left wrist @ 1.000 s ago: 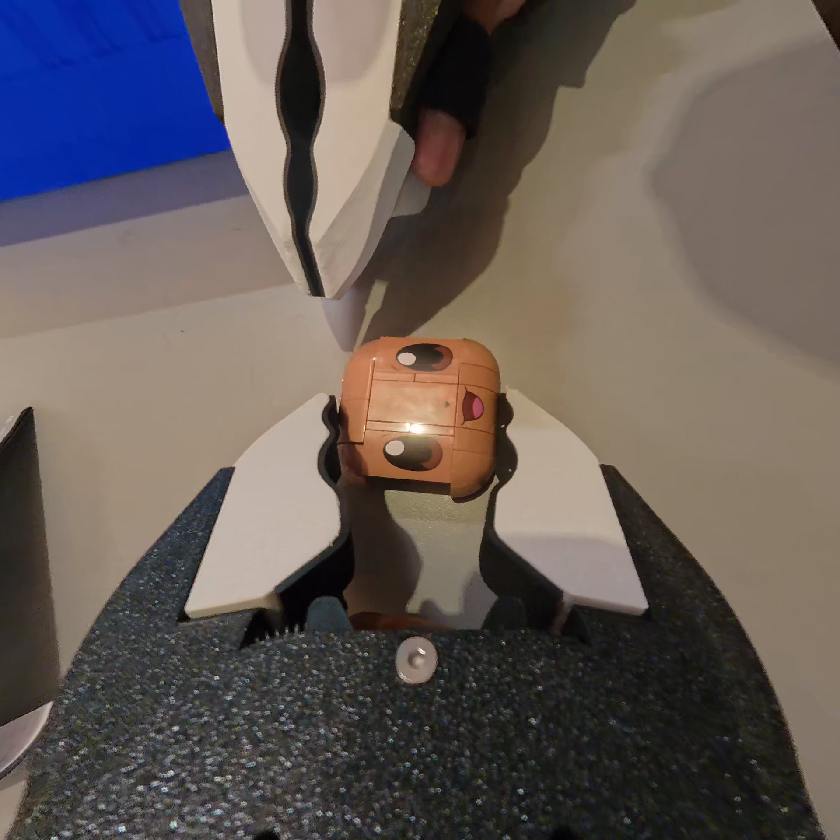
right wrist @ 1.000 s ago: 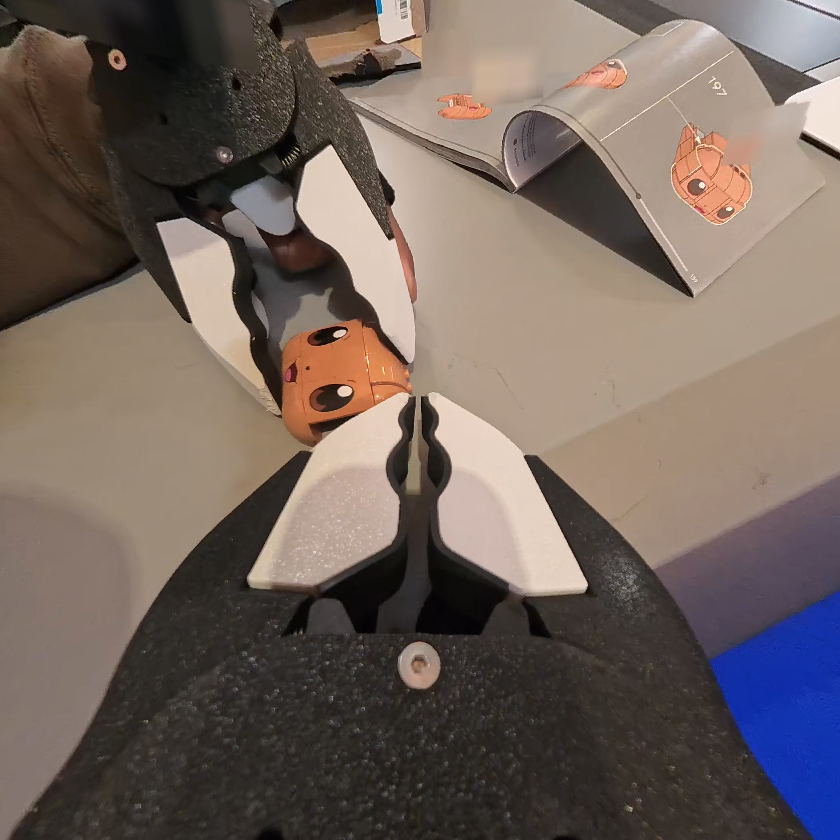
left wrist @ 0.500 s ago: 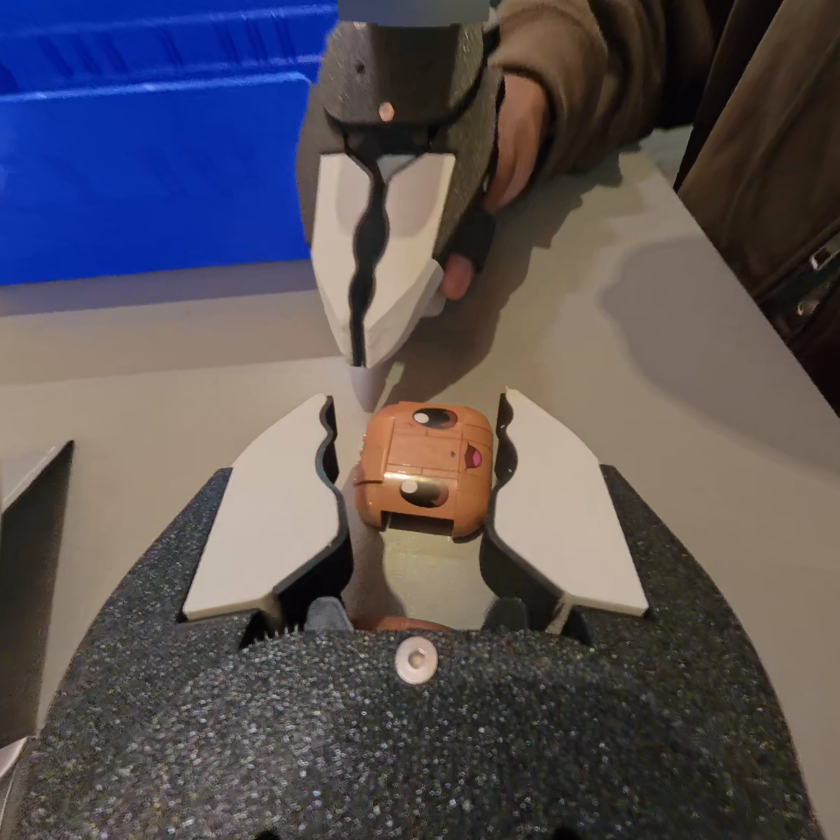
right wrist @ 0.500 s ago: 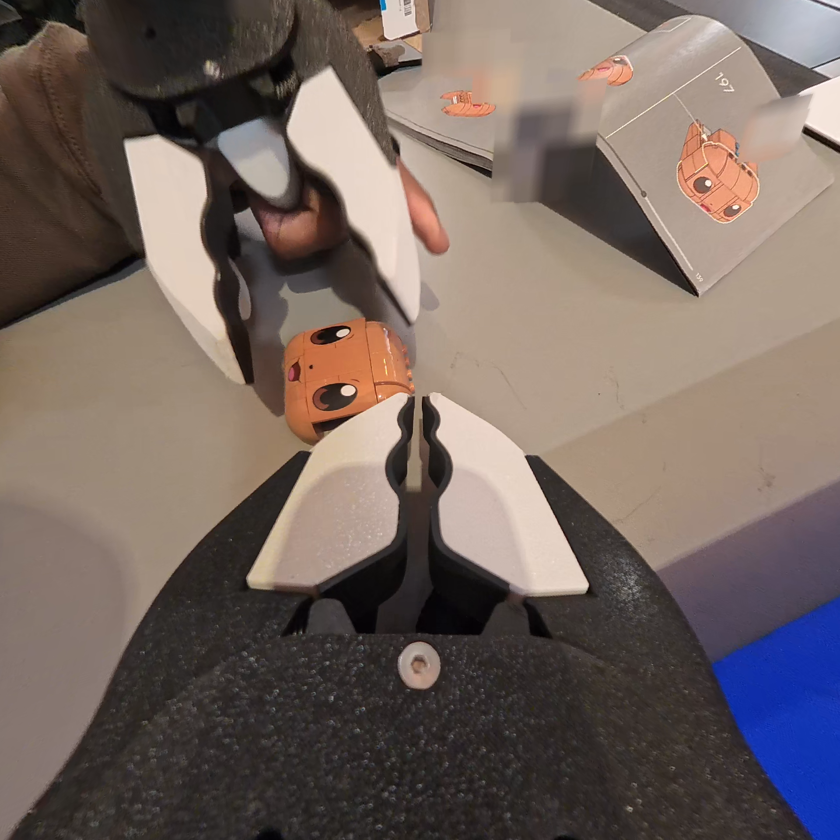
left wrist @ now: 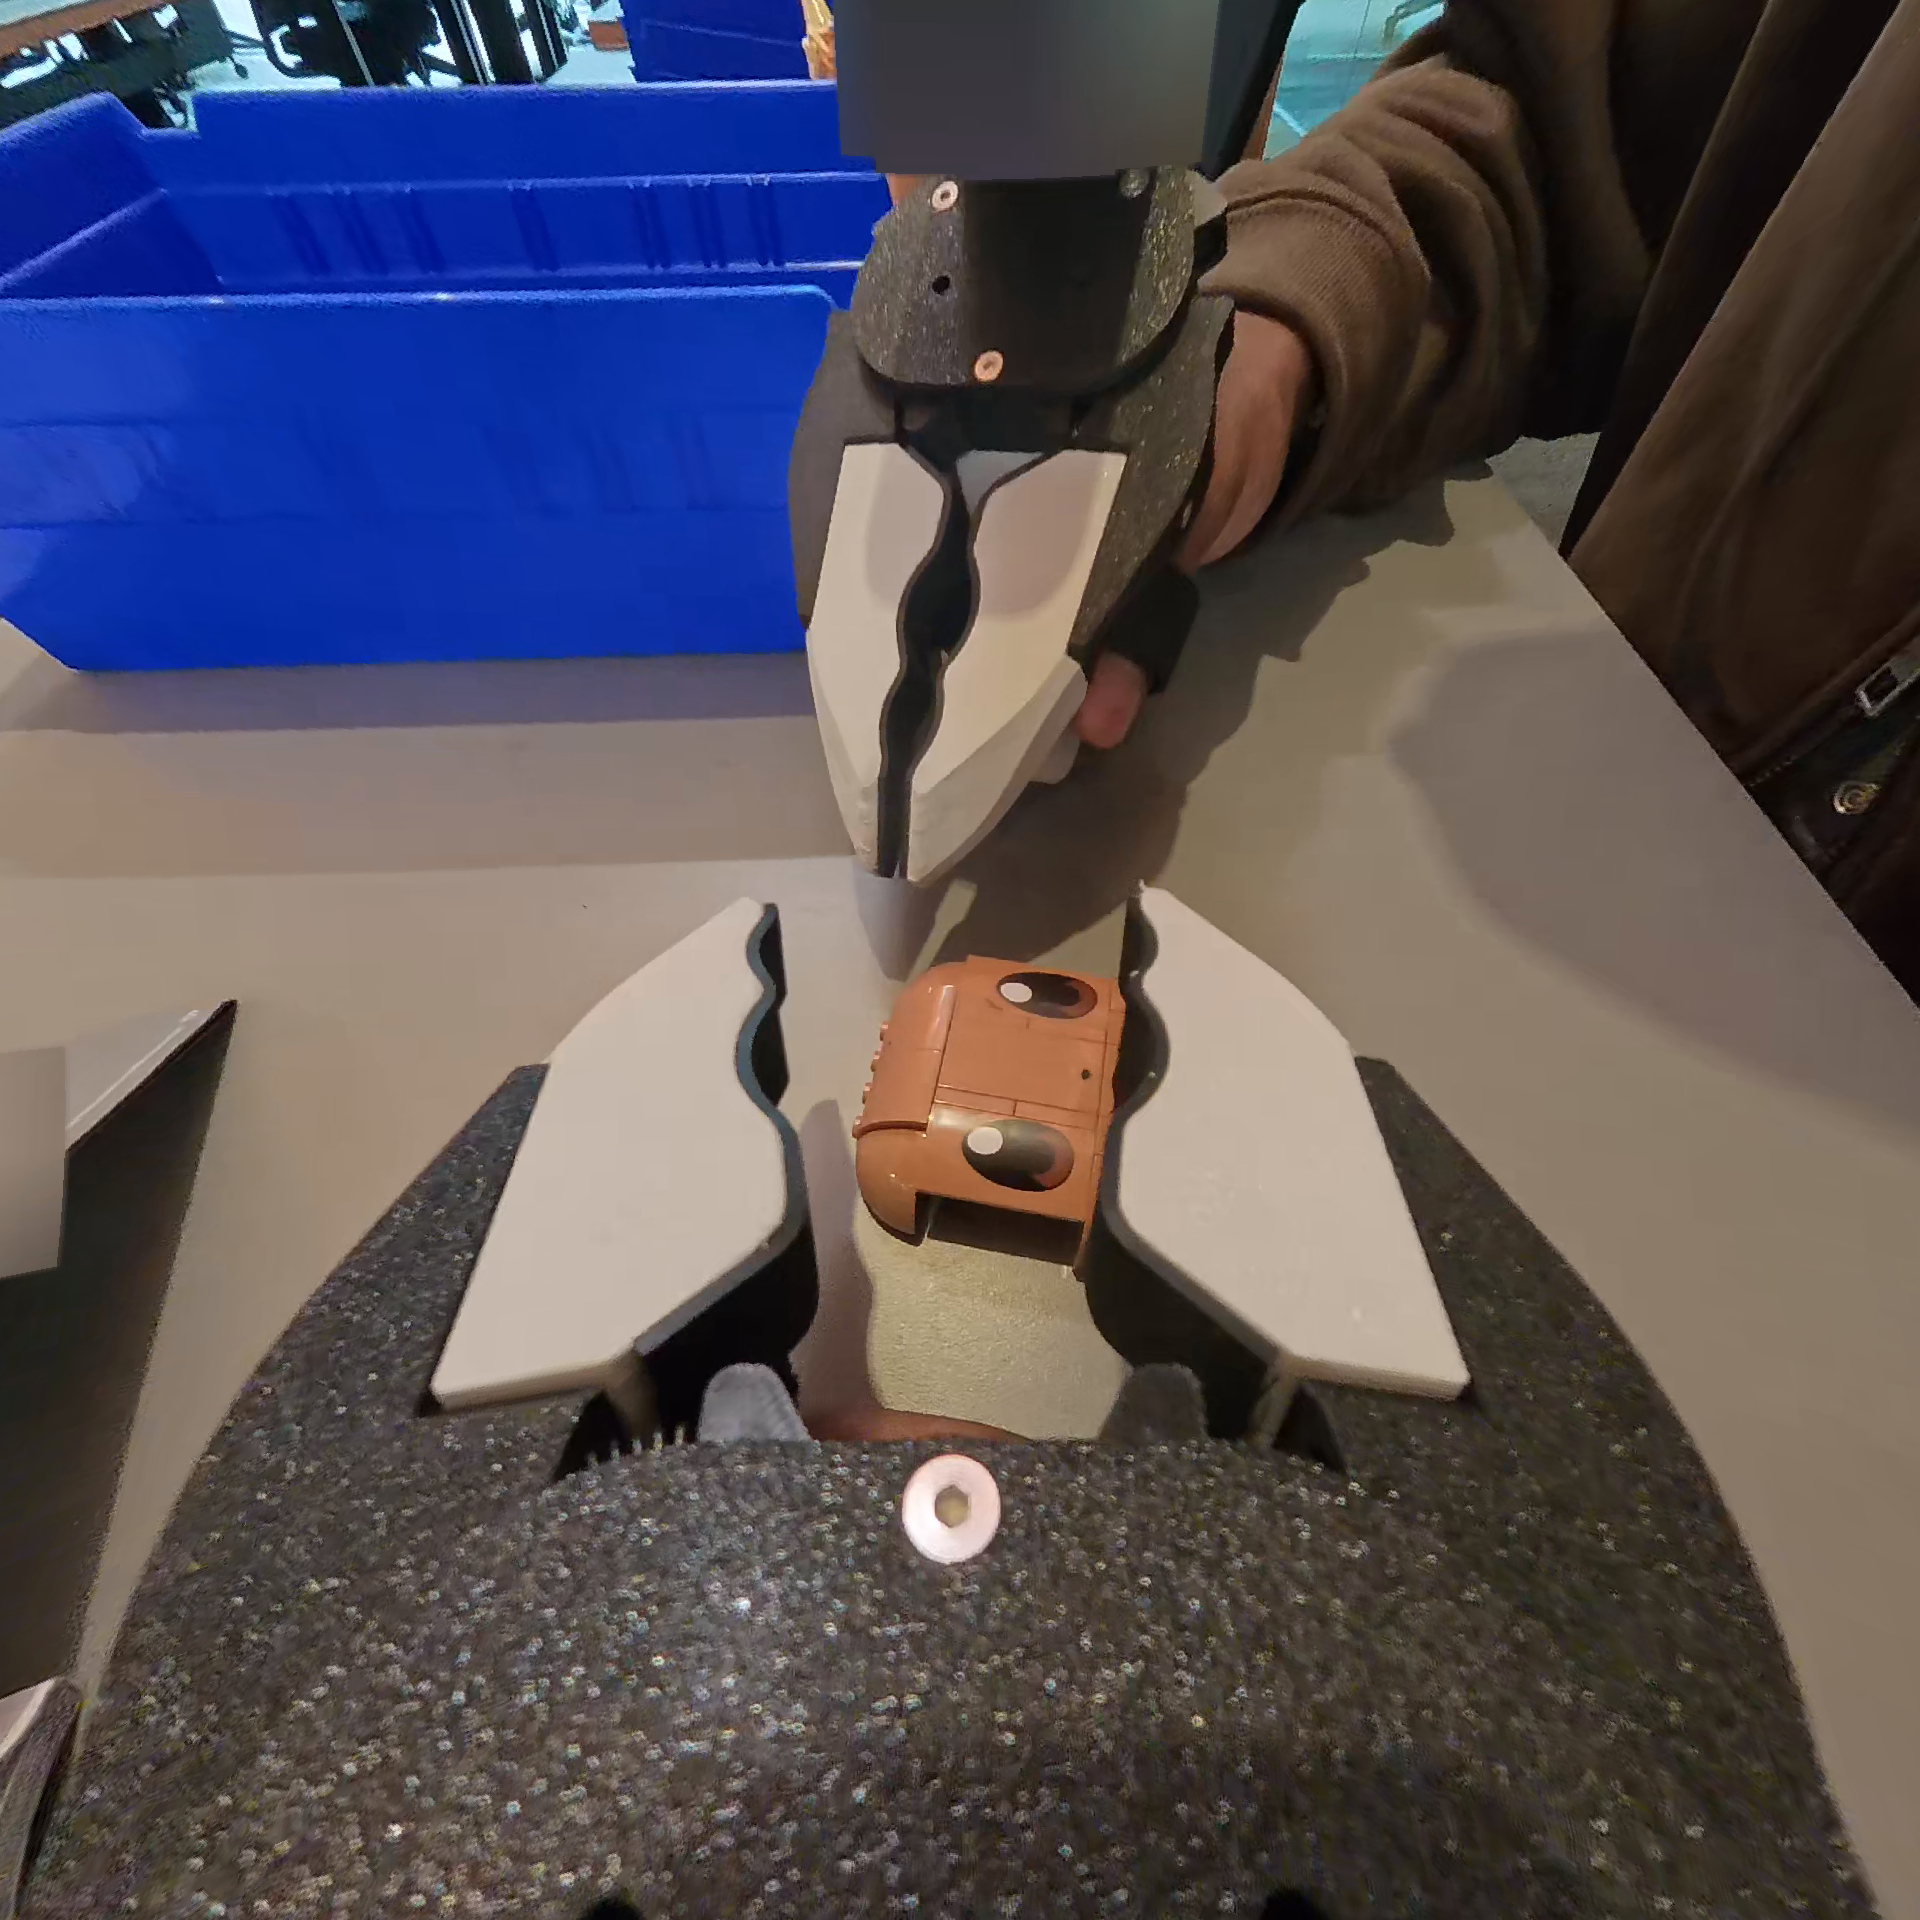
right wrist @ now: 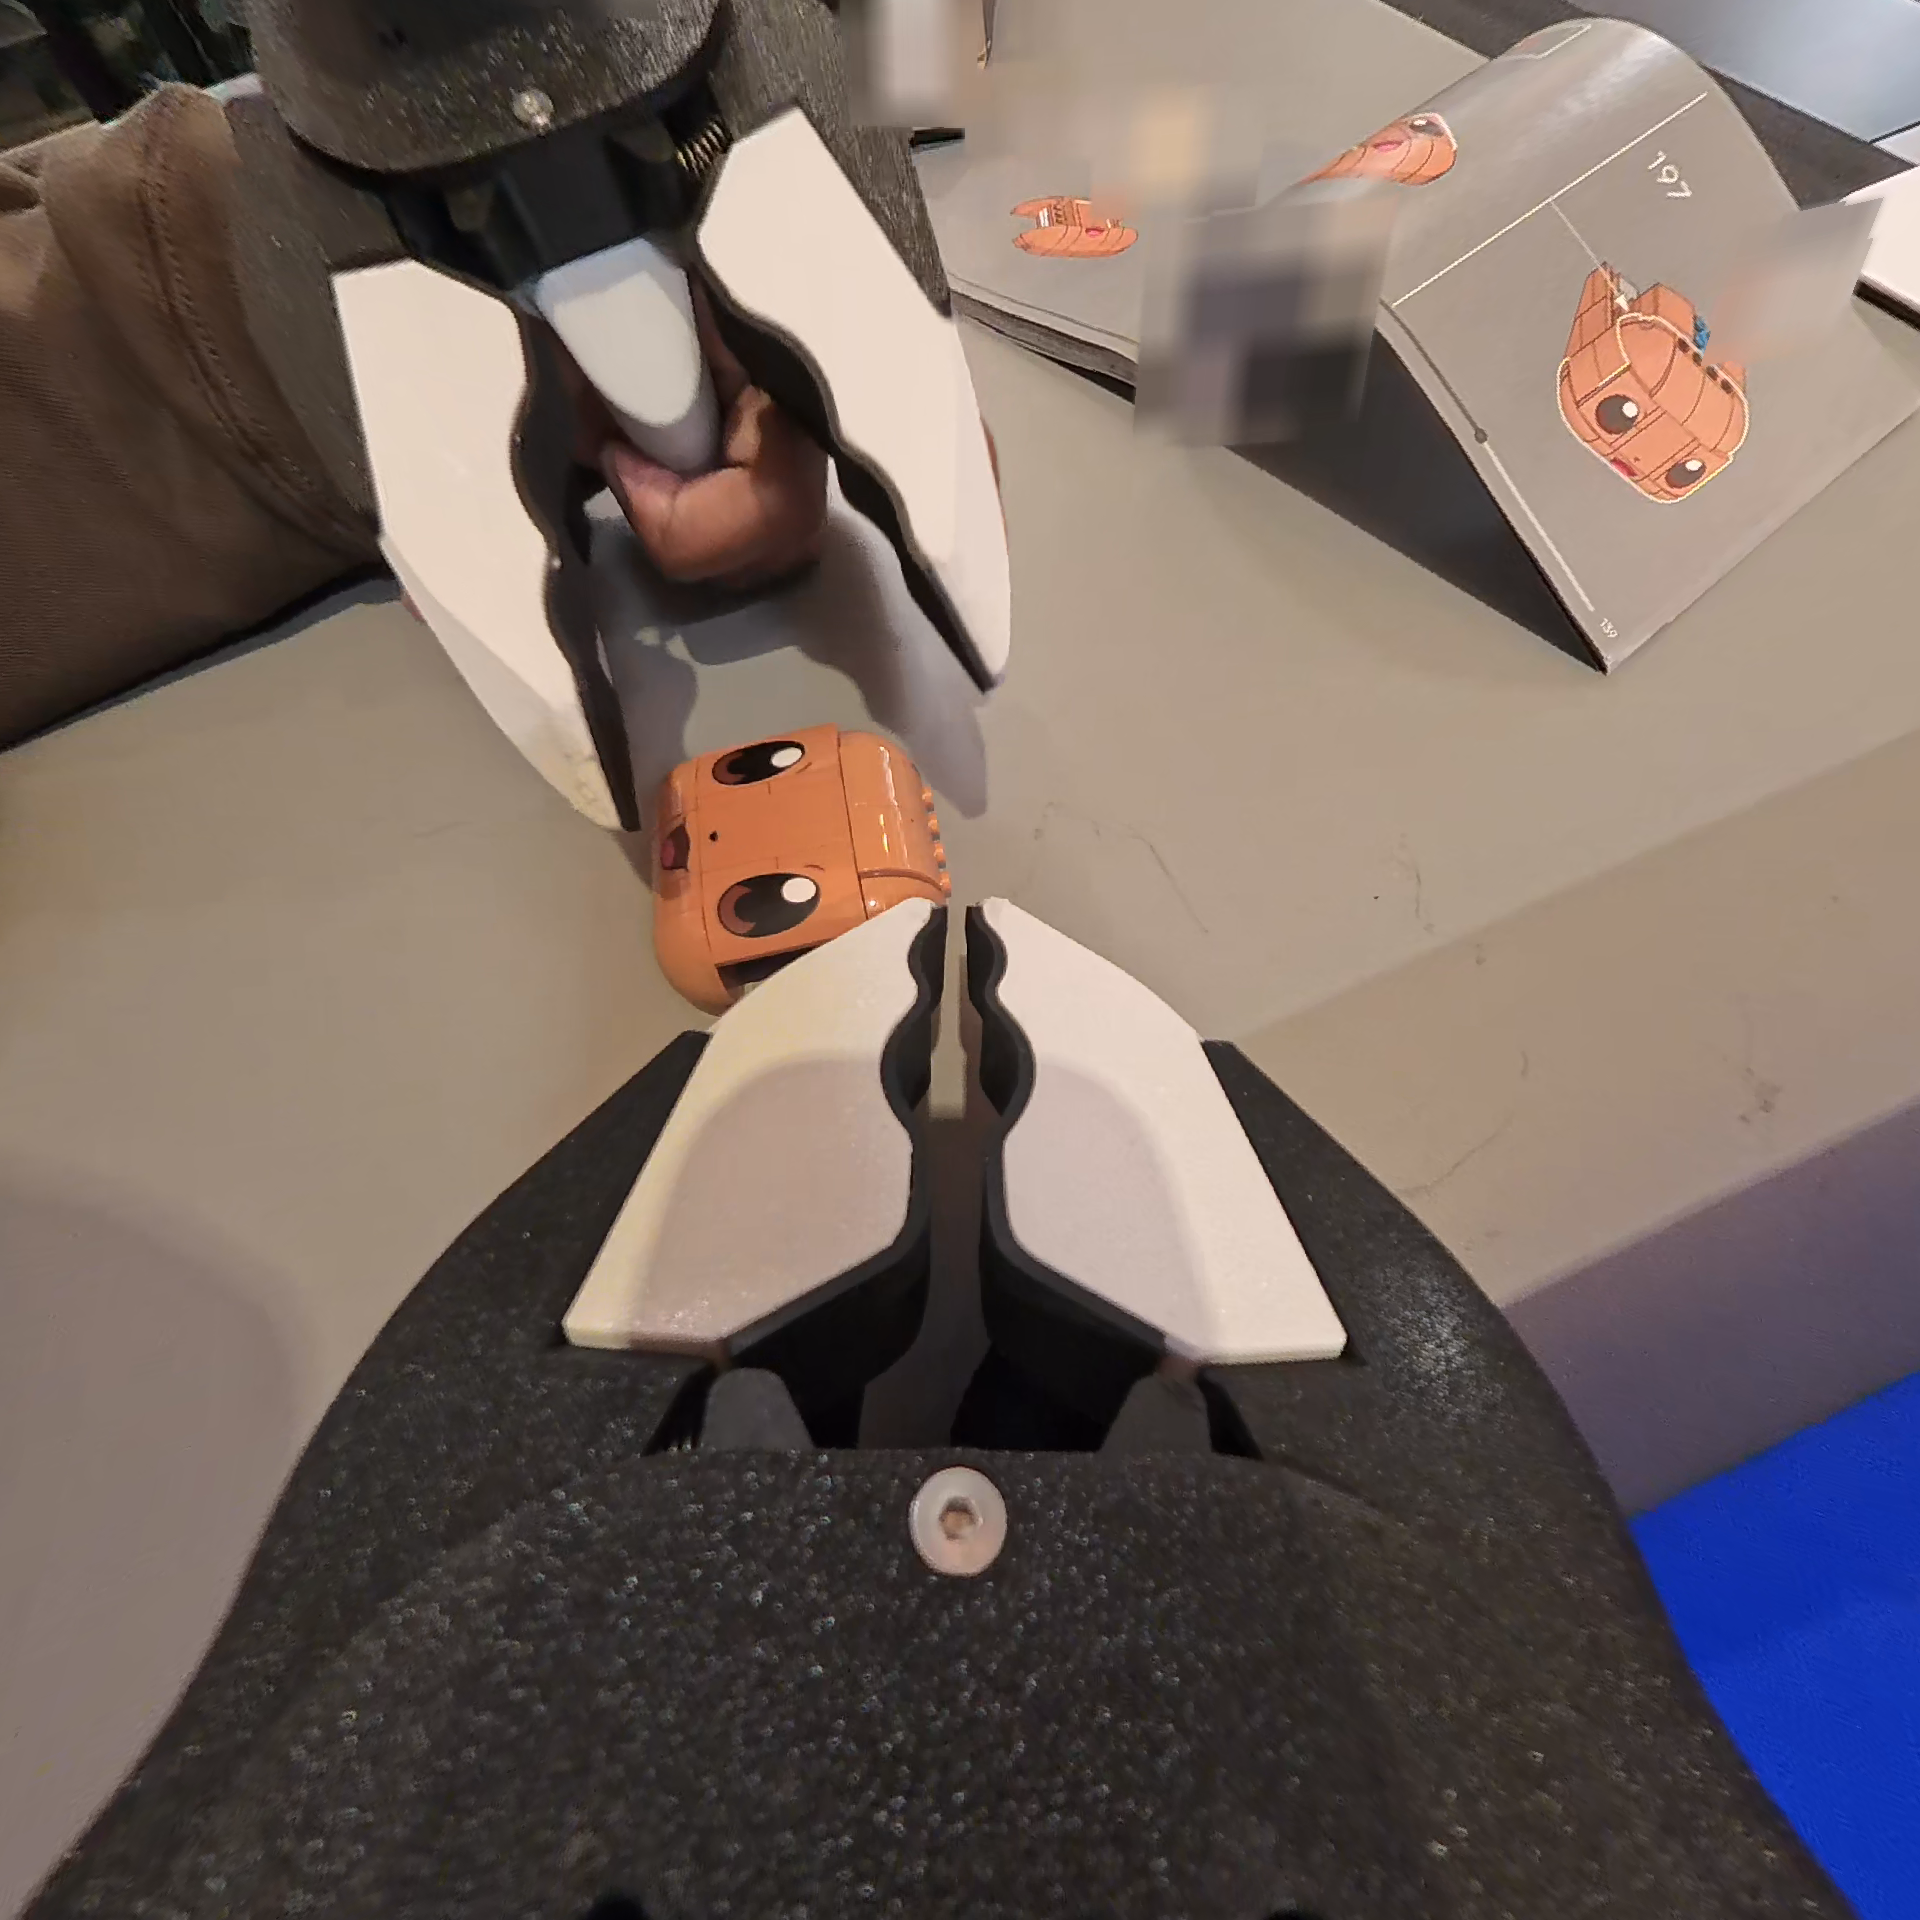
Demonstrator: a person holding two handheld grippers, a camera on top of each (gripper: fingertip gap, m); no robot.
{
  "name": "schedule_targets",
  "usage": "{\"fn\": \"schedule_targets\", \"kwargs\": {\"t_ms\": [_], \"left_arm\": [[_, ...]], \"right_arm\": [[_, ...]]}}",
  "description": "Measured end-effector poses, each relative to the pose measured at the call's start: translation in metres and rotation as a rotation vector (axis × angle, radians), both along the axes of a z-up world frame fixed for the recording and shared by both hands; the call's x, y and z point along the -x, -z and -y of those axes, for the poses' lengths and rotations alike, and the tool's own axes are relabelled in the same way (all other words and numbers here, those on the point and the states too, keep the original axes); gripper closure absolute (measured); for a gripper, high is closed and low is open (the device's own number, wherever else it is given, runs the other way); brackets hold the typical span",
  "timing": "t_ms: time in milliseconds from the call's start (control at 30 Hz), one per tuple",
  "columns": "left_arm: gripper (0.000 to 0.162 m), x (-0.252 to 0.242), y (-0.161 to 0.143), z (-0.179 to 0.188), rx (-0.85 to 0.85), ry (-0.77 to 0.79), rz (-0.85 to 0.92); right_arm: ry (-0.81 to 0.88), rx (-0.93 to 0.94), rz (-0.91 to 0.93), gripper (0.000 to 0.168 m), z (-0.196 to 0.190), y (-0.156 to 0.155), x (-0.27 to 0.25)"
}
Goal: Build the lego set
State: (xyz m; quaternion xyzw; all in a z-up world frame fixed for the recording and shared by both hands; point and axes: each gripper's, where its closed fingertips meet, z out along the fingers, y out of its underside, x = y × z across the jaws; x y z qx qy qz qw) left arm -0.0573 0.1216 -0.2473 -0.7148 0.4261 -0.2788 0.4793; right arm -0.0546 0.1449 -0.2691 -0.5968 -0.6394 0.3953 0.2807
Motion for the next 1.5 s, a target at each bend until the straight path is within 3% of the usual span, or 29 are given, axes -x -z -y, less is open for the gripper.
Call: {"fn": "schedule_targets", "kwargs": {"t_ms": [367,467,567,667,767,900,1033,1233,1500], "left_arm": [[0.105,-0.001,0.003,0.002,0.007,0.017,-0.014],[0.105,0.0,0.002,0.002,0.01,0.013,-0.004],[0.105,0.001,0.001,0.001,0.013,0.01,0.006],[0.105,0.001,0.0,0.001,0.017,0.007,0.011],[0.106,0.004,-0.003,-0.002,0.022,-0.008,0.041],[0.107,0.003,-0.002,-0.001,0.026,0.0,0.038],[0.107,0.002,0.0,0.0,0.024,0.006,0.024],[0.107,0.002,-0.001,0.0,0.026,0.007,0.028],[0.107,0.002,-0.001,0.0,0.034,0.011,0.034]], "right_arm": [[-0.013,-0.005,-0.017,0.164,0.003,-0.002,0.0],[-0.049,0.023,-0.066,0.159,0.013,-0.016,-0.001],[-0.085,-0.007,-0.103,0.155,0.017,-0.049,-0.009],[-0.036,-0.133,-0.116,0.151,-0.02,-0.094,-0.034],[0.079,-0.321,-0.092,0.153,-0.093,-0.127,-0.072],[0.025,-0.366,0.224,0.155,-0.162,-0.088,-0.103],[-0.16,-0.376,0.479,0.153,-0.169,-0.03,-0.108],[-0.314,-0.35,0.574,0.153,-0.157,0.01,-0.097],[-0.374,-0.274,0.566,0.153,-0.151,0.022,-0.097]]}}
